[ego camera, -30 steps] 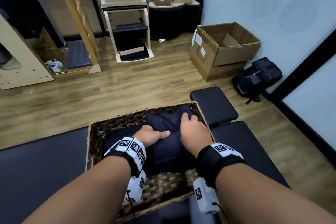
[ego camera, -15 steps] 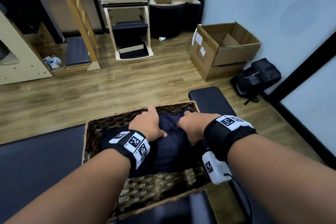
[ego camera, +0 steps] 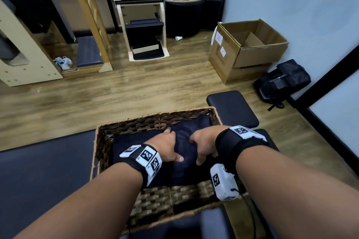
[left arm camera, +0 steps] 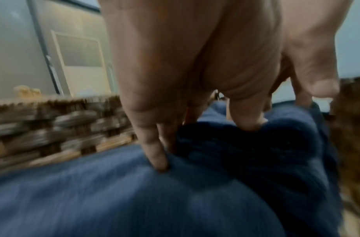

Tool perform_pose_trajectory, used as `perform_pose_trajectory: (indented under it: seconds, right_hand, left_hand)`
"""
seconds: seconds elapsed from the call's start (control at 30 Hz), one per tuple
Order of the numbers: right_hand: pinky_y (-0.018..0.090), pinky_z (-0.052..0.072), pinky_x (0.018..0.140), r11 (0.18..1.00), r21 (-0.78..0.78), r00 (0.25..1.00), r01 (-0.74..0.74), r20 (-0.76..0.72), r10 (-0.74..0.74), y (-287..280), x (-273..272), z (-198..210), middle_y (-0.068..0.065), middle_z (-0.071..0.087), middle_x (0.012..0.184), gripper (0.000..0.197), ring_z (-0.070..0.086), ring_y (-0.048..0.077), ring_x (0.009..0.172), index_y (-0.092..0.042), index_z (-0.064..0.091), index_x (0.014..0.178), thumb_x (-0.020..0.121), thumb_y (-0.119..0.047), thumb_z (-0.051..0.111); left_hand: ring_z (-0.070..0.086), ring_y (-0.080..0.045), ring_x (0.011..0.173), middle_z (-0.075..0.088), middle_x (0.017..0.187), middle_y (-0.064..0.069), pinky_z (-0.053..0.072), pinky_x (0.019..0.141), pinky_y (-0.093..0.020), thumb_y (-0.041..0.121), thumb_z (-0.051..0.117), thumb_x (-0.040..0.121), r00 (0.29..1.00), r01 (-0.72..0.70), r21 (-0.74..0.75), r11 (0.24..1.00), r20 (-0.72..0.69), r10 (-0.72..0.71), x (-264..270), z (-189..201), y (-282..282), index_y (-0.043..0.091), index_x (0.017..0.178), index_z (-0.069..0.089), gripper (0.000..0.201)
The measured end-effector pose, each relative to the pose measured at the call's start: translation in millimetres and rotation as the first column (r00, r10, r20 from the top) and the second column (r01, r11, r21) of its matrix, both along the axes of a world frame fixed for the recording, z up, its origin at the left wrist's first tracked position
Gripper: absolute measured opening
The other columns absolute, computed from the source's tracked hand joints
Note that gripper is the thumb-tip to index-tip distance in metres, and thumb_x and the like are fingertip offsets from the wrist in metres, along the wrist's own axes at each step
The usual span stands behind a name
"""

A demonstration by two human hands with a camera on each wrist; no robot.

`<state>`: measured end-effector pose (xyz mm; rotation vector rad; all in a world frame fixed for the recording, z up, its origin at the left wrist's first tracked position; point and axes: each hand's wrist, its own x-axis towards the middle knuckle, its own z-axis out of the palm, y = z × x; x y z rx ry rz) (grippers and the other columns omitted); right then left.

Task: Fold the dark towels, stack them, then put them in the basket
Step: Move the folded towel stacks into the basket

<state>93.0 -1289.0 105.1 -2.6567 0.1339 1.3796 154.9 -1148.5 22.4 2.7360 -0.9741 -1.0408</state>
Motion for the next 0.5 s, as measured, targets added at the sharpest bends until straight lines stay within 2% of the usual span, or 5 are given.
perform_pose_trajectory:
  seconds: [0.1, 0.2, 0.27, 0.4, 0.5]
  right_hand:
    - [0.03, 0.052, 0.067, 0.999, -0.031, 0.999, -0.031, 0.007, 0.031, 2, -5, -9, 0.007, 0.066, 0.123, 0.069, 0.057, 0.015, 0.064, -0.013, 0.049, 0.144, 0.086, -0.036, 0.077]
    - [0.037, 0.057, 0.088, 0.999, 0.035, 0.999, 0.034, 0.004, -0.034, -1, 1, -1, 0.008, 0.06, 0.135, 0.068, 0.065, 0.022, 0.093, -0.011, 0.048, 0.146, 0.089, -0.035, 0.076]
    - [0.039, 0.057, 0.092, 0.994, 0.081, 0.997, 0.074, 0.024, -0.077, -4, 5, 3, 0.009, 0.058, 0.139, 0.067, 0.065, 0.027, 0.109, -0.009, 0.05, 0.145, 0.088, -0.032, 0.076]
    - [0.036, 0.058, 0.073, 0.993, 0.042, 0.979, 0.109, 0.167, -0.115, -3, -11, -12, 0.009, 0.067, 0.122, 0.057, 0.068, 0.025, 0.092, -0.009, 0.06, 0.131, 0.082, -0.032, 0.078]
    - [0.036, 0.052, 0.097, 0.992, 0.086, 0.964, 0.089, 0.244, -0.108, -7, -29, -15, 0.005, 0.065, 0.132, 0.058, 0.063, 0.025, 0.116, -0.014, 0.059, 0.134, 0.084, -0.04, 0.073]
  left_hand:
    - [0.023, -0.026, 0.15, -0.017, 0.166, 0.003, 0.032, 0.117, -0.047, 0.06, 0.069, 0.083, 1.0, 0.023, 0.038, 0.999, -0.012, -0.022, -4, -17, 4, 0.017, 0.159, 0.0, 0.112]
    - [0.018, -0.025, 0.152, -0.015, 0.167, 0.003, 0.027, 0.12, -0.043, 0.062, 0.069, 0.081, 0.998, 0.057, 0.02, 0.998, -0.041, -0.056, 3, -8, 10, 0.019, 0.16, -0.002, 0.114]
    - [0.014, -0.021, 0.153, -0.004, 0.168, -0.002, 0.021, 0.123, -0.036, 0.059, 0.073, 0.079, 0.998, 0.036, -0.037, 0.999, -0.052, -0.038, 12, 2, 14, 0.016, 0.16, 0.005, 0.114]
    - [0.044, -0.024, 0.138, 0.044, 0.152, -0.008, 0.037, 0.113, -0.034, 0.049, 0.074, 0.083, 0.997, -0.057, -0.138, 0.989, 0.043, 0.063, 10, 22, 25, 0.013, 0.149, 0.039, 0.083]
    - [0.059, -0.026, 0.117, 0.065, 0.128, -0.007, 0.047, 0.094, -0.03, 0.041, 0.068, 0.089, 0.991, -0.111, -0.131, 0.985, 0.061, 0.12, -1, 36, 42, 0.014, 0.129, 0.058, 0.05]
